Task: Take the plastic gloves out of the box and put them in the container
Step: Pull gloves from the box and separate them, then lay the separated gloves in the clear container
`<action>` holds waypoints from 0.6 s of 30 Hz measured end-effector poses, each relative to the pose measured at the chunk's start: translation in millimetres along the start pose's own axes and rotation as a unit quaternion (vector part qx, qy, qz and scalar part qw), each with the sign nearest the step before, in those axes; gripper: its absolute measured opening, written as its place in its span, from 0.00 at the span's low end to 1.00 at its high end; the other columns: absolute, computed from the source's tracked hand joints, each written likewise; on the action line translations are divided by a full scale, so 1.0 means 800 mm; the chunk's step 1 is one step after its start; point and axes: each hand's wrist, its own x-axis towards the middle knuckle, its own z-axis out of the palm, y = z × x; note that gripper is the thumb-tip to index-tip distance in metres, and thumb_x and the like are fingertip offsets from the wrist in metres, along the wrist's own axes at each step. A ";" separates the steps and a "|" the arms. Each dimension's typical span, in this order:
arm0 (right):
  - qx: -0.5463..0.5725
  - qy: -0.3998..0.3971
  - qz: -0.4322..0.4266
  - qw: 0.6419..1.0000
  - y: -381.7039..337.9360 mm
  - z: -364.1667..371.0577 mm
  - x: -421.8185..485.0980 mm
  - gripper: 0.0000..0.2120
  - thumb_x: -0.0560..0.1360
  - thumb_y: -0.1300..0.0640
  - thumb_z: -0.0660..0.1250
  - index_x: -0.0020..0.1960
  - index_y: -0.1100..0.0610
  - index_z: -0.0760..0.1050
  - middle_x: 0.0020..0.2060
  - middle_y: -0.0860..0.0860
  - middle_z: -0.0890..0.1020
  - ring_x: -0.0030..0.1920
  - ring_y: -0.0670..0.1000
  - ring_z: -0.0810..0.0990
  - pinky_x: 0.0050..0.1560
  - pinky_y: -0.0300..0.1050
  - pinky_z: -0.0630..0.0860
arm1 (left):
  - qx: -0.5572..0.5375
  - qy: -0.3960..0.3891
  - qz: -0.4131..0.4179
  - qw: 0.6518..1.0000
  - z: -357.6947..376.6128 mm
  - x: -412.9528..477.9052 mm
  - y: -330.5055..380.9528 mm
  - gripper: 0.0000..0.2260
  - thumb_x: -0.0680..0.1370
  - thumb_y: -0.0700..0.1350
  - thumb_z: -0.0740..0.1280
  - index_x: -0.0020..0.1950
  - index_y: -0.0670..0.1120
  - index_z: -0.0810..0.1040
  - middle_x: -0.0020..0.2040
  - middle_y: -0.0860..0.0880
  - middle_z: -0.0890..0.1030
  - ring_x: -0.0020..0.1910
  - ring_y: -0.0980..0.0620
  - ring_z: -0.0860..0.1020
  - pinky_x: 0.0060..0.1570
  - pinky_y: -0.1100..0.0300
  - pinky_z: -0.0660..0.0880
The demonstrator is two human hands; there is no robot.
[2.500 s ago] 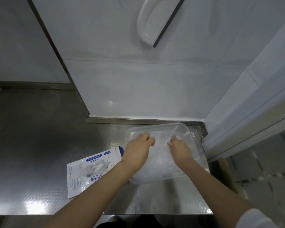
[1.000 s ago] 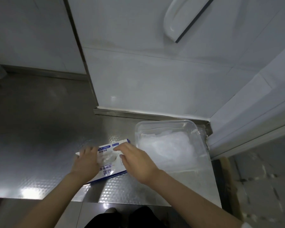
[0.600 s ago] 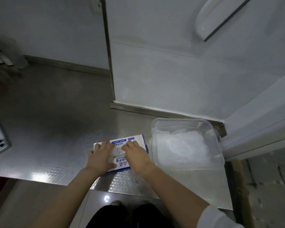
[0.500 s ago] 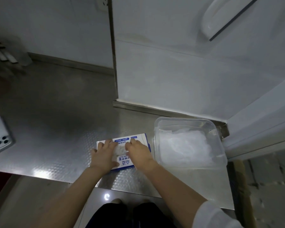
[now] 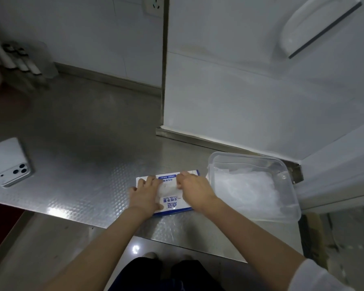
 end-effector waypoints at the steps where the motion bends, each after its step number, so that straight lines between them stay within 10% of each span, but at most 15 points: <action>1: 0.017 0.008 0.036 0.999 0.006 0.001 0.002 0.10 0.77 0.66 0.59 0.57 0.60 0.72 0.56 0.55 0.75 0.51 0.57 0.79 0.42 0.43 0.66 | 0.003 -0.001 0.002 1.000 0.000 0.000 0.002 0.35 0.73 0.54 0.70 0.74 0.54 0.56 0.74 0.52 0.57 0.71 0.49 0.58 0.67 0.50 0.58; 6: 0.027 0.024 0.138 0.990 0.010 0.007 0.014 0.11 0.78 0.65 0.57 0.59 0.59 0.71 0.58 0.55 0.74 0.56 0.56 0.76 0.49 0.47 0.72 | 0.017 0.002 0.006 1.000 0.003 0.004 0.010 0.34 0.73 0.54 0.70 0.74 0.53 0.55 0.75 0.51 0.56 0.71 0.48 0.59 0.67 0.49 0.59; 12: -0.110 0.009 -0.066 0.992 -0.002 0.021 0.006 0.22 0.76 0.63 0.63 0.69 0.59 0.65 0.65 0.56 0.68 0.66 0.55 0.65 0.65 0.46 0.60 | 0.021 0.012 0.002 1.000 0.007 0.003 0.009 0.34 0.73 0.54 0.70 0.74 0.53 0.56 0.75 0.51 0.56 0.71 0.49 0.59 0.66 0.50 0.59; 18: -0.138 -0.020 -0.073 0.988 -0.014 0.032 0.020 0.15 0.76 0.63 0.63 0.63 0.61 0.71 0.61 0.57 0.74 0.63 0.56 0.70 0.64 0.48 0.63 | 0.011 0.013 0.004 1.000 0.004 0.002 0.007 0.34 0.72 0.56 0.70 0.73 0.54 0.57 0.74 0.52 0.57 0.71 0.49 0.58 0.66 0.50 0.59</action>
